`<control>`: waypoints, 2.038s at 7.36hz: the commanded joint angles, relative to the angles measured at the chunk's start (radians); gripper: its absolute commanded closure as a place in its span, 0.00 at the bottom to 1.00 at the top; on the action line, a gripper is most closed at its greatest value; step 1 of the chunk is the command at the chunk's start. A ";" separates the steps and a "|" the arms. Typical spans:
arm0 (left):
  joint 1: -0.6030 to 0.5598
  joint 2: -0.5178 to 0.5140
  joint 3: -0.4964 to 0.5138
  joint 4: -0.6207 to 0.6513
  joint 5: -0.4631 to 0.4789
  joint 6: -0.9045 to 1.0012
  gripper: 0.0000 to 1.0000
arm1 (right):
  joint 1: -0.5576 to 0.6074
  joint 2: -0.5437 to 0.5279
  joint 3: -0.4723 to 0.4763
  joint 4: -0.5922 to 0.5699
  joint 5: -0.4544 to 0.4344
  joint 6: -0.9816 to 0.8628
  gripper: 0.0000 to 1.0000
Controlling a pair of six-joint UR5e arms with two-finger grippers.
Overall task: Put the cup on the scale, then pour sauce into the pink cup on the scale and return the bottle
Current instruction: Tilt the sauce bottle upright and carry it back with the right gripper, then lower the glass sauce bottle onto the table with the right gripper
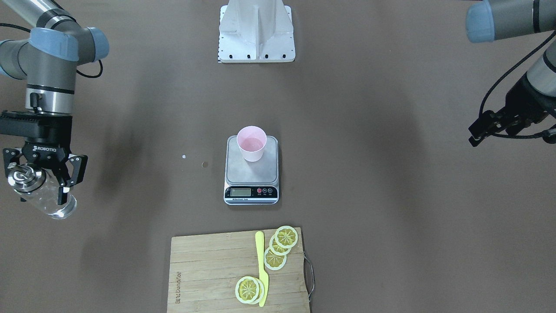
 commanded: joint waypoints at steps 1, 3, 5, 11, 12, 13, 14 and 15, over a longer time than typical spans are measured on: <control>0.000 -0.001 -0.005 0.000 0.000 -0.002 0.02 | 0.021 -0.048 -0.008 -0.003 0.030 0.177 1.00; 0.000 0.001 -0.005 0.000 0.000 -0.001 0.02 | 0.020 -0.071 -0.033 -0.004 0.050 0.193 1.00; 0.005 -0.036 -0.015 0.000 -0.011 -0.028 0.02 | 0.018 -0.076 -0.055 -0.004 0.070 0.192 1.00; 0.012 -0.057 -0.006 0.000 -0.009 -0.099 0.02 | 0.012 -0.062 -0.136 -0.004 0.127 0.181 1.00; 0.012 -0.056 -0.003 0.000 -0.009 -0.099 0.02 | 0.007 -0.060 -0.137 -0.004 0.127 0.179 1.00; 0.014 -0.054 0.004 -0.001 -0.009 -0.097 0.02 | 0.006 -0.060 -0.137 -0.004 0.127 0.178 1.00; 0.014 -0.054 0.004 -0.001 -0.009 -0.097 0.02 | 0.003 -0.060 -0.137 -0.004 0.127 0.178 1.00; 0.014 -0.054 0.004 -0.001 -0.009 -0.097 0.02 | -0.002 -0.060 -0.140 -0.004 0.127 0.176 1.00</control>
